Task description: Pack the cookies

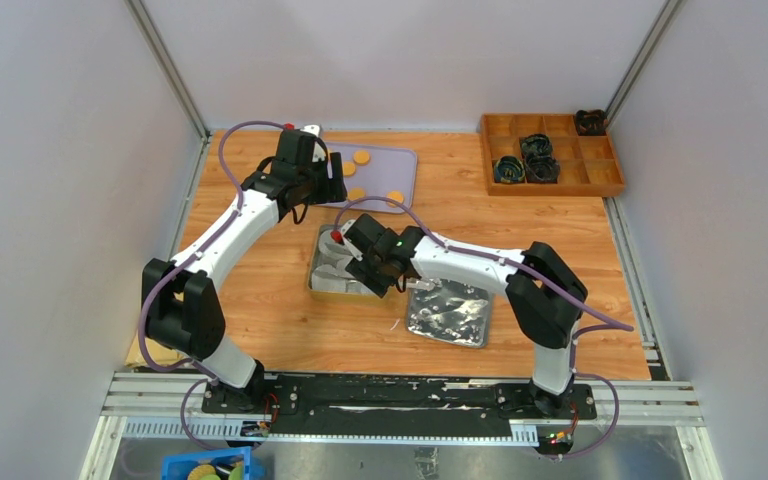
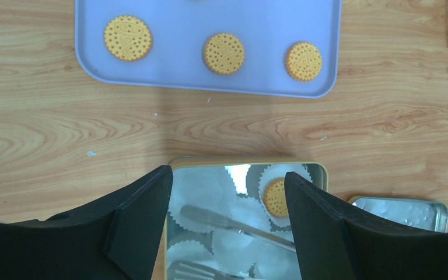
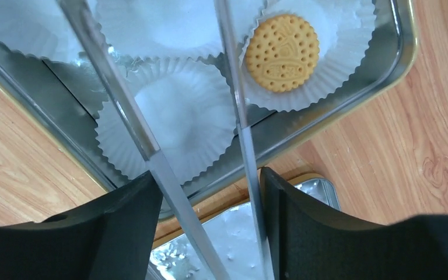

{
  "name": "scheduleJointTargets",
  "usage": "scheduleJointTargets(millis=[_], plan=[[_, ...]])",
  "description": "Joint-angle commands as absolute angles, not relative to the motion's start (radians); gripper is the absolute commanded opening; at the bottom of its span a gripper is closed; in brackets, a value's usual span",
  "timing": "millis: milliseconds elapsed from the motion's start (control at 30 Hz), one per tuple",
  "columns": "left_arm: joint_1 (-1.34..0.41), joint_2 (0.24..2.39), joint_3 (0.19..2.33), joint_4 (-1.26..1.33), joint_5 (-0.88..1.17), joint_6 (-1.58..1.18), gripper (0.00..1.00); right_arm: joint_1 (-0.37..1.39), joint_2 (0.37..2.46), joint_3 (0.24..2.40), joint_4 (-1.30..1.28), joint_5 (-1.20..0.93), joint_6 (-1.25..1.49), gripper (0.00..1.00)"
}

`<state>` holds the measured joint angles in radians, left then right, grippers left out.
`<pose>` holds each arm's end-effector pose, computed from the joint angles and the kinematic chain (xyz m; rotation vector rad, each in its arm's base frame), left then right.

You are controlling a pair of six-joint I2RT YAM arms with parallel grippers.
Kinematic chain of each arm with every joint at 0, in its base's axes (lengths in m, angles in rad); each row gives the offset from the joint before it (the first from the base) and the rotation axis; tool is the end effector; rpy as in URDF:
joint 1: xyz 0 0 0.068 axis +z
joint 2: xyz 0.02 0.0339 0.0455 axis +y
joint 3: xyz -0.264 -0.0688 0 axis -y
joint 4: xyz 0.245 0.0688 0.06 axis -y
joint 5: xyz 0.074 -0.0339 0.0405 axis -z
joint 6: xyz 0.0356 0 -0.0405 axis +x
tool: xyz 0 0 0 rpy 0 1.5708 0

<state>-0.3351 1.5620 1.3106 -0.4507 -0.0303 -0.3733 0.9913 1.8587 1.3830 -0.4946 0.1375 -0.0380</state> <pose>0.3343 -0.1153 0.3039 -0.0600 2.2945 -0.3367 0.2242 0.3337 0.2176 -1.2029 2.2372 0.2054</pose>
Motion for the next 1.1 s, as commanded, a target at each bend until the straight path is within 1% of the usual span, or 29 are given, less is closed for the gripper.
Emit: scheduleJointTargets(millis=[0, 33, 100, 133, 167, 400, 533, 667, 800, 867, 933, 1067], plan=[[-0.328, 1.557, 1.325, -0.454, -0.040, -0.359, 0.76, 0.983, 1.840, 1.418, -0.526, 0.123, -0.032, 0.57], [-0.328, 1.555, 1.326, -0.456, -0.042, -0.358, 0.76, 0.983, 1.837, 1.421, -0.527, 0.129, -0.033, 0.47], [-0.328, 1.552, 1.331, -0.466, -0.050, -0.355, 0.76, 0.985, 1.831, 1.435, -0.533, 0.137, -0.035, 0.21], [-0.328, 1.549, 1.338, -0.473, -0.054, -0.353, 0.76, 0.983, 1.830, 1.442, -0.536, 0.142, -0.034, 0.11], [-0.328, 1.547, 1.341, -0.478, -0.057, -0.353, 0.76, 0.984, 1.829, 1.450, -0.540, 0.147, -0.034, 0.07], [-0.328, 1.525, 1.350, -0.486, -0.060, -0.351, 0.76, 0.985, 1.797, 1.488, -0.566, 0.153, -0.039, 0.07], [-0.328, 1.530, 1.358, -0.493, -0.058, -0.353, 0.76, 0.985, 1.747, 1.516, -0.586, 0.110, -0.036, 0.06], [-0.328, 1.536, 1.360, -0.492, -0.051, -0.352, 0.76, 0.986, 1.682, 1.527, -0.590, 0.115, -0.028, 0.07], [-0.328, 1.542, 1.361, -0.492, -0.045, -0.354, 0.76, 0.986, 1.639, 1.520, -0.590, 0.200, -0.018, 0.09], [-0.328, 1.544, 1.361, -0.491, -0.042, -0.354, 0.76, 0.985, 1.628, 1.509, -0.591, 0.280, -0.006, 0.08], [-0.328, 1.546, 1.361, -0.490, -0.040, -0.356, 0.76, 0.981, 1.623, 1.498, -0.591, 0.353, 0.021, 0.04], [-0.328, 1.545, 1.361, -0.491, -0.042, -0.356, 0.76, 0.973, 1.639, 1.492, -0.605, 0.316, 0.015, 0.02]])
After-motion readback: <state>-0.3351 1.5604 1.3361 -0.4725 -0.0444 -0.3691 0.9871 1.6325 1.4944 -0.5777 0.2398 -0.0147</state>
